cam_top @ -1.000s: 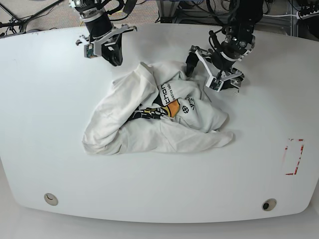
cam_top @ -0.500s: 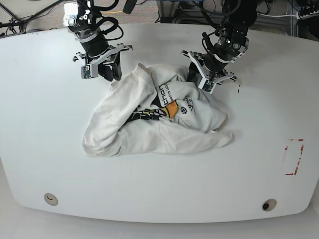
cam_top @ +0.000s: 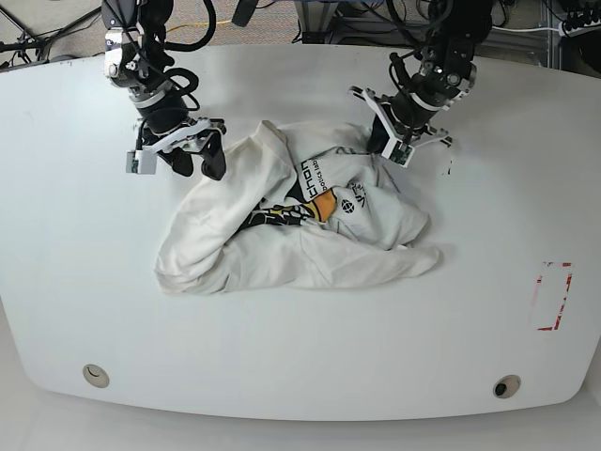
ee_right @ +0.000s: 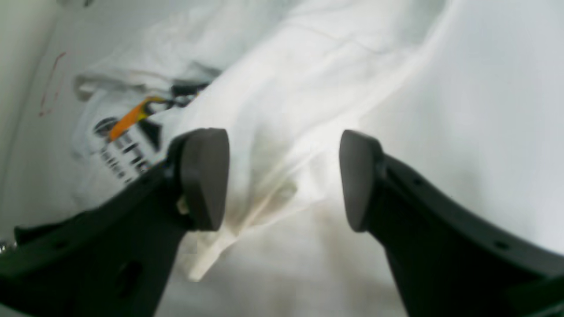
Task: Fold the T-shirt properly
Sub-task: 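Lower both grippers onto the crumpled white T-shirt and pinch its edges, then pull the grasped shirt edges apart, stretching the shirt lengthwise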
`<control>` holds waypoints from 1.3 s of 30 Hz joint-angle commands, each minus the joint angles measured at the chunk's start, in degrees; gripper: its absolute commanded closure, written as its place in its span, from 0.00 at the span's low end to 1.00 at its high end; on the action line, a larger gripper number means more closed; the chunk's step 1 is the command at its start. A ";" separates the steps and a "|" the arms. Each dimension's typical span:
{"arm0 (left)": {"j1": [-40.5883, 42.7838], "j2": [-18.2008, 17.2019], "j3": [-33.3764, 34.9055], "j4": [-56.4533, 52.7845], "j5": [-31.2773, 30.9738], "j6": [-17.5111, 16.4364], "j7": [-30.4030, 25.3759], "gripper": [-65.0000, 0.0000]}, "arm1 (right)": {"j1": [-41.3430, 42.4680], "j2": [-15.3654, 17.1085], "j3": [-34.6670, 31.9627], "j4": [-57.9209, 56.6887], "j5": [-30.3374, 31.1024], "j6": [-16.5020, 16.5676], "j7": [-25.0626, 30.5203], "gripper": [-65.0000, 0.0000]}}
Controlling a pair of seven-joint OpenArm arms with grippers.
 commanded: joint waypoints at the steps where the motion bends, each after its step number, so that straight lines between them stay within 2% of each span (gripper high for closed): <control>1: 0.98 -0.53 0.06 0.84 0.57 0.10 1.85 0.99 | 2.41 0.54 0.50 -1.58 2.59 0.70 0.66 0.41; 9: 3.71 -2.29 -0.38 2.16 0.57 0.10 1.85 0.99 | 12.17 0.27 5.60 -10.46 3.38 1.05 -6.55 0.42; 18: 6.43 -2.73 -5.04 3.21 0.57 -0.08 1.67 0.99 | 20.17 0.54 6.30 -18.46 3.38 1.14 -8.93 0.42; 20: 6.43 -2.55 -6.10 3.12 0.57 -1.04 1.67 0.99 | 22.01 0.36 6.04 -20.04 3.38 1.14 -9.10 0.42; 23: 6.61 -2.55 -7.24 3.21 0.57 -3.15 1.67 0.99 | 22.72 -0.17 5.95 -21.01 3.47 1.23 -9.63 0.43; 27: 6.52 -2.46 -9.00 3.04 0.57 -4.74 1.67 0.99 | 24.03 -2.54 5.95 -23.03 4.79 1.23 -11.39 0.43; 33: 6.43 -2.46 -9.44 3.12 0.57 -4.74 1.67 0.99 | 22.10 -4.39 5.95 -23.73 6.28 1.14 -12.09 0.43; 39: 6.34 -2.46 -9.44 2.77 0.57 -4.74 1.67 0.99 | 19.02 -4.21 6.30 -20.22 6.37 0.87 -11.83 0.43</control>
